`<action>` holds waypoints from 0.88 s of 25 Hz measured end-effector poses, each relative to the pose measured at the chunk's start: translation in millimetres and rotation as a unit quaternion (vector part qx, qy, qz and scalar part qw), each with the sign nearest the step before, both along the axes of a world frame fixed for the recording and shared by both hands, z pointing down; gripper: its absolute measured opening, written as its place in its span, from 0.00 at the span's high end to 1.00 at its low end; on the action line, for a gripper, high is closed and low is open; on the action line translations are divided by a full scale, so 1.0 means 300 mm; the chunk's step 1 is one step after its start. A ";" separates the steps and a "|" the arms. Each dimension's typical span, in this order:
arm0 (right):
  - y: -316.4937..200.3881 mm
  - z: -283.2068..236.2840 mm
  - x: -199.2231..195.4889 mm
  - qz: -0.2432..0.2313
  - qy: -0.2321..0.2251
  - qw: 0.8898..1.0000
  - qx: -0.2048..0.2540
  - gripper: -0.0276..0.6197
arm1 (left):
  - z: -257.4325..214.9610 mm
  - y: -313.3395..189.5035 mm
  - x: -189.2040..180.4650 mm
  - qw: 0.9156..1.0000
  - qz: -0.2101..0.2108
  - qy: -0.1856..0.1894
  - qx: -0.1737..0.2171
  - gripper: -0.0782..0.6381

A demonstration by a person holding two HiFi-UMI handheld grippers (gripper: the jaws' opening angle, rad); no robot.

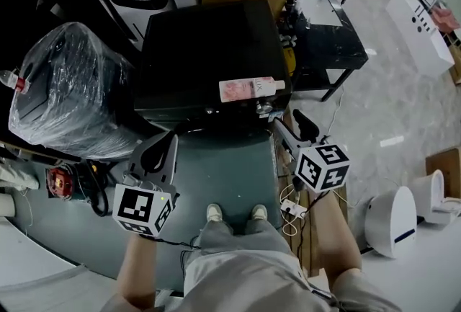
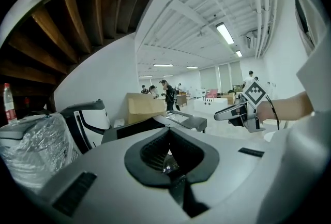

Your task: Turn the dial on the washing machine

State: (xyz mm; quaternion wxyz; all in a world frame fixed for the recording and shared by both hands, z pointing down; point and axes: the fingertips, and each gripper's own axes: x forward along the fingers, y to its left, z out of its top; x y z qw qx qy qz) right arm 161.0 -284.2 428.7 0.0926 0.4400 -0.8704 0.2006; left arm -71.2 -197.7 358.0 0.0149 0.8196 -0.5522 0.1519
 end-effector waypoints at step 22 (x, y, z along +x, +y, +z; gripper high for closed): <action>-0.185 0.400 -0.059 0.041 0.013 0.999 0.007 0.57 | 0.337 -0.084 -0.025 0.999 0.036 -0.019 -0.001 0.87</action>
